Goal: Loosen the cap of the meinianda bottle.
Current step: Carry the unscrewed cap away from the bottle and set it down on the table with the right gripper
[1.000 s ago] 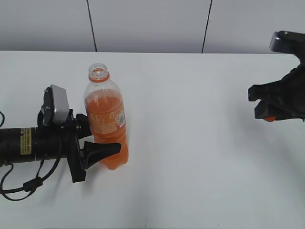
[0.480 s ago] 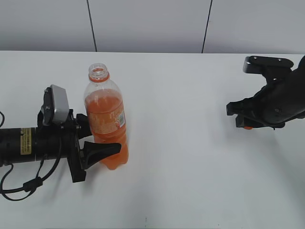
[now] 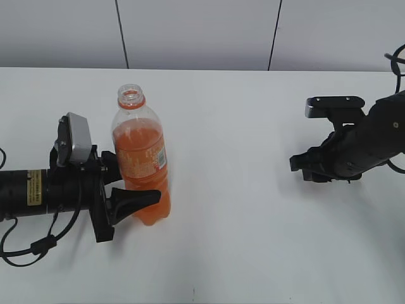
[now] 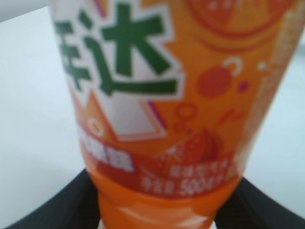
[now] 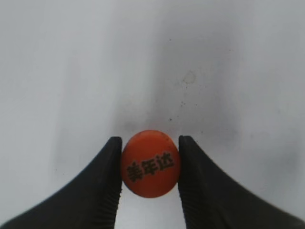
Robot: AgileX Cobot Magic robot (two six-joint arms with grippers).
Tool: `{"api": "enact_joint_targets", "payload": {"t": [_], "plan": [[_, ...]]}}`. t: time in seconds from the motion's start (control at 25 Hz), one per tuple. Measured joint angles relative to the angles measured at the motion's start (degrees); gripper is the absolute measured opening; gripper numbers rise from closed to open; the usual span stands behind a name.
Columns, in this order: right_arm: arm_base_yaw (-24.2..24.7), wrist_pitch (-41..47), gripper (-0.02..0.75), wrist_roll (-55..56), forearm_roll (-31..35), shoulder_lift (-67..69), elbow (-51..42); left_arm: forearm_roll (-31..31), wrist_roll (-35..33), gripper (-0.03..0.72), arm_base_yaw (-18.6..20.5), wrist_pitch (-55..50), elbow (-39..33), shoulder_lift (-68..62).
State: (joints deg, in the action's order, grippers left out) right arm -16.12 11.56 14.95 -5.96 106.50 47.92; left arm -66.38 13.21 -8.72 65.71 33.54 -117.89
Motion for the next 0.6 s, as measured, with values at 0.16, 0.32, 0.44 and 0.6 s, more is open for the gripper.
{"api": "enact_joint_targets", "payload": {"t": [0.16, 0.32, 0.44, 0.6], "plan": [[0.0, -1.94, 0.273, 0.0, -0.07, 0.73, 0.0, 0.0, 0.0, 0.4, 0.0, 0.0, 0.0, 0.0], [0.0, -2.27, 0.329, 0.0, -0.75, 0.73, 0.0, 0.0, 0.0, 0.4, 0.0, 0.0, 0.0, 0.0], [0.0, -2.32, 0.416, 0.0, -1.12, 0.73, 0.0, 0.0, 0.0, 0.4, 0.0, 0.0, 0.0, 0.0], [0.0, -2.32, 0.482, 0.0, -1.18, 0.73, 0.0, 0.0, 0.0, 0.4, 0.0, 0.0, 0.0, 0.0]]}}
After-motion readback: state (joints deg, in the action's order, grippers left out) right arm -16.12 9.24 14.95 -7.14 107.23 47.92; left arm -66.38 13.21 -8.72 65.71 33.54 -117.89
